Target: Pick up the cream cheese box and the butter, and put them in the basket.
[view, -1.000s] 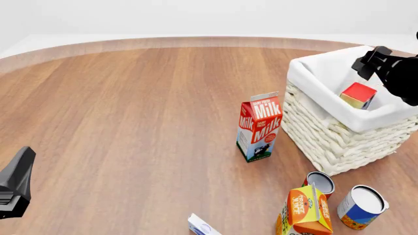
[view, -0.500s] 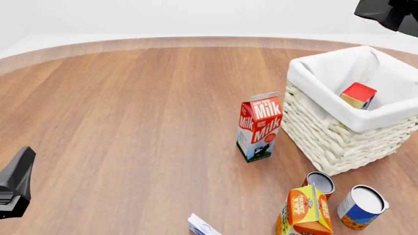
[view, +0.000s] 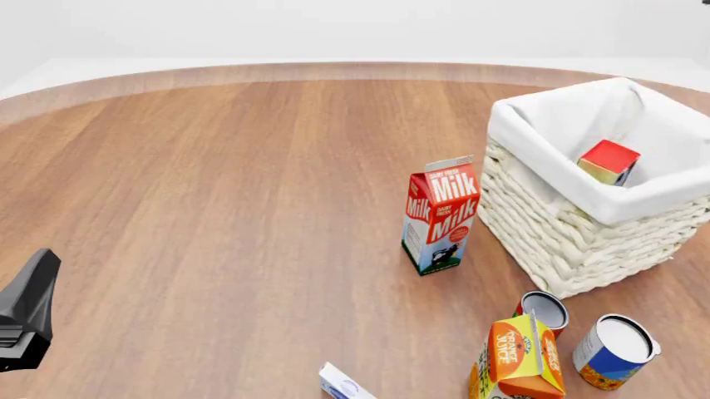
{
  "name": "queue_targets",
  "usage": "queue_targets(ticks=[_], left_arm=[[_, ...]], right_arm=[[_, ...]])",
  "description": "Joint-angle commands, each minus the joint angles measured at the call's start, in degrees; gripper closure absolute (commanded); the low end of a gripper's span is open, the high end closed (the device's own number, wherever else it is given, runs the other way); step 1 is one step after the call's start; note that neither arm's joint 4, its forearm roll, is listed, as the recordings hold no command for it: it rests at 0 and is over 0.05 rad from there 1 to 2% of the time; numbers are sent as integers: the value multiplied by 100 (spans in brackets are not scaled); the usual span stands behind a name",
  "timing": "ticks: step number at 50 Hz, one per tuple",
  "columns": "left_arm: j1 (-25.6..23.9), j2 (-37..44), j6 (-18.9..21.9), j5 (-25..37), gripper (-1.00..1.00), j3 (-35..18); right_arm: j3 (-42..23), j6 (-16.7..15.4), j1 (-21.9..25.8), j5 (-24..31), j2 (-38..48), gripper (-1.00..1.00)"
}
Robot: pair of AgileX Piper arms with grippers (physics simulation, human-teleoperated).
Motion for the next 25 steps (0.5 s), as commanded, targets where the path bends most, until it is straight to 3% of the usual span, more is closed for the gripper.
queue_targets(ticks=[1, 25], left_arm=[[0, 0, 0, 0, -100, 0], [0, 0, 0, 0, -100, 0]], right_arm=[[-66, -318, 611, 169, 49, -100], [413, -685, 1908, 48, 132, -100]])
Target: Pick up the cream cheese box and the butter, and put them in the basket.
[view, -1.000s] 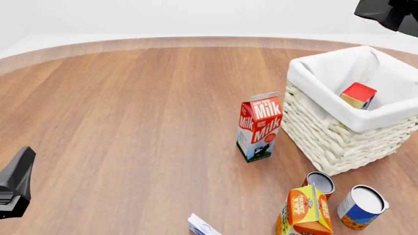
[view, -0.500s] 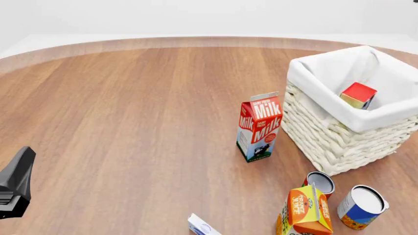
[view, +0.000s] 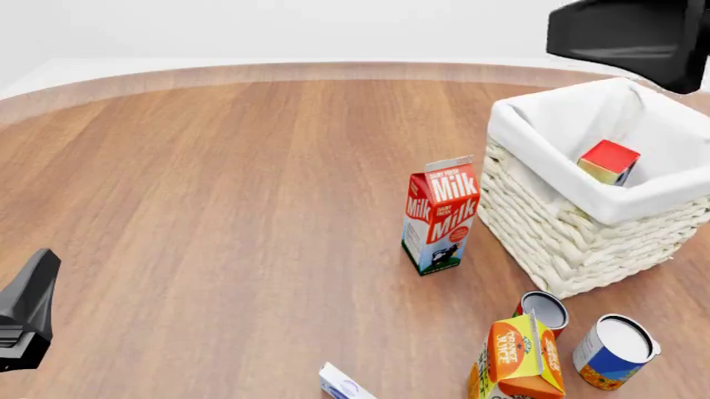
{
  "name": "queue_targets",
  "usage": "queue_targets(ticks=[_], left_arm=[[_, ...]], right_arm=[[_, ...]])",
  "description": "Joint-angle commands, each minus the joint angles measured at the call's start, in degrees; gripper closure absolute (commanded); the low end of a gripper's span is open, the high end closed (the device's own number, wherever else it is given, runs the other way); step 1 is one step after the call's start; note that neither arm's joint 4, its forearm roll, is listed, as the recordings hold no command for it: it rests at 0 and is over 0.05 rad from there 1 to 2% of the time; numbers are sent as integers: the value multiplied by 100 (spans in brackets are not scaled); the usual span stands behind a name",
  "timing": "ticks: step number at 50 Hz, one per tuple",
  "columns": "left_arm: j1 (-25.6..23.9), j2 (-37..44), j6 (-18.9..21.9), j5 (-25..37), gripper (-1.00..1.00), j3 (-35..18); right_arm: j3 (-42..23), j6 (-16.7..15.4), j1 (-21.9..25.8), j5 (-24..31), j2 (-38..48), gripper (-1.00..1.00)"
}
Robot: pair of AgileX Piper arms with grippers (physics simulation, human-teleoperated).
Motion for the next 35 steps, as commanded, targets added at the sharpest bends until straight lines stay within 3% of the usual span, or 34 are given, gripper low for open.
queue_targets(ticks=[1, 35], left_arm=[[0, 0, 0, 0, -100, 0], [0, 0, 0, 0, -100, 0]], right_arm=[[283, -142, 605, -87, 27, -100], [356, -320, 1817, -554, 974, -100]])
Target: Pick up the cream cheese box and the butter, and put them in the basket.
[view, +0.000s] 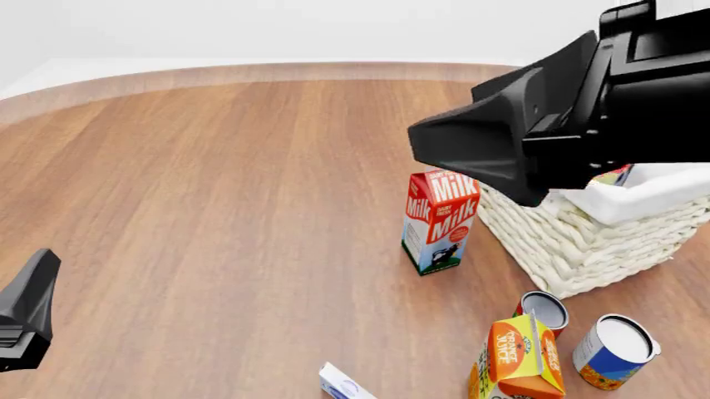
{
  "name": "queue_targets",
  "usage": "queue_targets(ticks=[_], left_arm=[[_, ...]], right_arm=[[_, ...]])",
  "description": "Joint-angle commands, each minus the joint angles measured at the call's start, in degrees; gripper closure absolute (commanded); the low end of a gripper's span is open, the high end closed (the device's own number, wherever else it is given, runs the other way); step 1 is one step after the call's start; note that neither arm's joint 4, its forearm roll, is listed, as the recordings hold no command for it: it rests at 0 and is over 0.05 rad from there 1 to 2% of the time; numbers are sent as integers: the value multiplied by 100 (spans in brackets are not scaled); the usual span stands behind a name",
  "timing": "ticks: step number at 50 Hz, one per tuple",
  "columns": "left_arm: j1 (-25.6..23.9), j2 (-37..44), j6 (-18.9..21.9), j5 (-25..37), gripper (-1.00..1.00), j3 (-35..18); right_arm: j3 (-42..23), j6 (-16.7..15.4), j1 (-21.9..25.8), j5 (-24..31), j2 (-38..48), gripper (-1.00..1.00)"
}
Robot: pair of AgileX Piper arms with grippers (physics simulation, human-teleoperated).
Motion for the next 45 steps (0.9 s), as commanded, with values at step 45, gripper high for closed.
queue_targets(ticks=[45], left_arm=[[0, 0, 0, 0, -100, 0]], right_arm=[[974, -38, 608, -768, 1275, -100]])
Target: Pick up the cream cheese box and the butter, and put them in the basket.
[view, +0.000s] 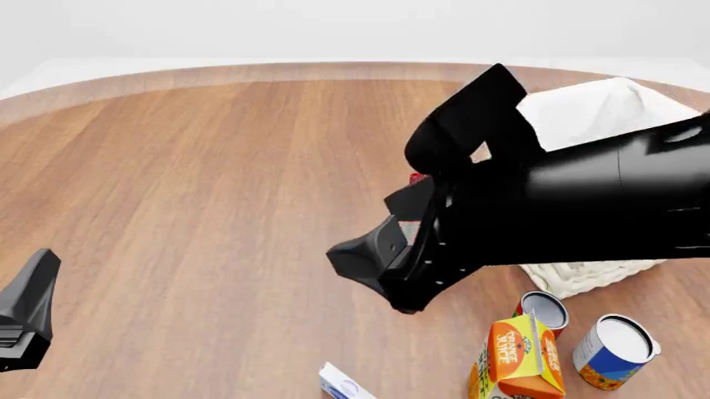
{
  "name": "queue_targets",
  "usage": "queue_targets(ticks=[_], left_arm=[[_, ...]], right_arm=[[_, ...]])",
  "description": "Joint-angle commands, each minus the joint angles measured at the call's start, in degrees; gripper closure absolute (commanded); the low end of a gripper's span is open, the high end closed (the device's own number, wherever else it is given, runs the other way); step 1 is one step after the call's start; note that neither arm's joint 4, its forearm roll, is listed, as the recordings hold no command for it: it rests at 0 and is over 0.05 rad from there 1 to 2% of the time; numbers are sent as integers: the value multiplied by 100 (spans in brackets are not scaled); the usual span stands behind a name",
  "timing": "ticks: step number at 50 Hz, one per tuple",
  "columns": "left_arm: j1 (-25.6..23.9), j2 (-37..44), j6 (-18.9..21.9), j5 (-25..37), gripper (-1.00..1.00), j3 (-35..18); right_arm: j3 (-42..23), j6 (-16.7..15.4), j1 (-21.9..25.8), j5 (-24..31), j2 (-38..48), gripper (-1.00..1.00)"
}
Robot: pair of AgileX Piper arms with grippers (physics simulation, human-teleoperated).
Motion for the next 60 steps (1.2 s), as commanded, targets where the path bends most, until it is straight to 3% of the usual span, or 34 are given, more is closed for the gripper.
queue_targets(ticks=[1, 33, 60], left_arm=[[0, 0, 0, 0, -100, 0], [0, 0, 0, 0, -100, 0], [0, 0, 0, 0, -100, 0]], right_arm=[[133, -146, 10, -14, 292, -100], [-41, -338, 302, -35, 1073, -100], [429, -78, 332, -486, 1413, -100]])
